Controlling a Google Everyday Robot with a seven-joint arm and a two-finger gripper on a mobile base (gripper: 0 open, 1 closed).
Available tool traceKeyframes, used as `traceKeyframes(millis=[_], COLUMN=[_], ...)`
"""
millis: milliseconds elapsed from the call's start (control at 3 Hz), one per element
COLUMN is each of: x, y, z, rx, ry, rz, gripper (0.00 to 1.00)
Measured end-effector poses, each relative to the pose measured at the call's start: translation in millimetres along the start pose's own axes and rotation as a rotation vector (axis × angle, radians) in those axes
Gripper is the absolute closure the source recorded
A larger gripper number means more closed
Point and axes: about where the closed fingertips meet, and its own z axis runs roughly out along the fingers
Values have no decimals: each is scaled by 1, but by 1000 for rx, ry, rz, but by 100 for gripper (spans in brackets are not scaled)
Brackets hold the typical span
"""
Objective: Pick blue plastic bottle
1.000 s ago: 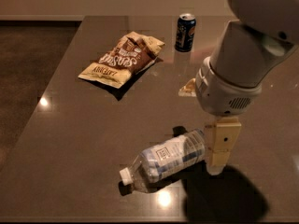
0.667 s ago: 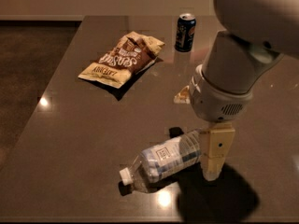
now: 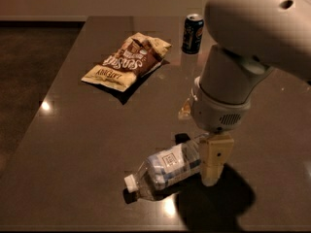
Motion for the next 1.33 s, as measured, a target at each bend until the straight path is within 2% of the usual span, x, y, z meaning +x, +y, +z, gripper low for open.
traceKeyframes(millis=[333,667,1000,1333], x=[10,36,50,56], y=[-8,-24,-38,-48], z=[-4,-31,-64,-98], rx=[-1,35,93,144], ry=[10,7,9,-8], rz=[44,121,159,178], gripper=[37,69,93,100])
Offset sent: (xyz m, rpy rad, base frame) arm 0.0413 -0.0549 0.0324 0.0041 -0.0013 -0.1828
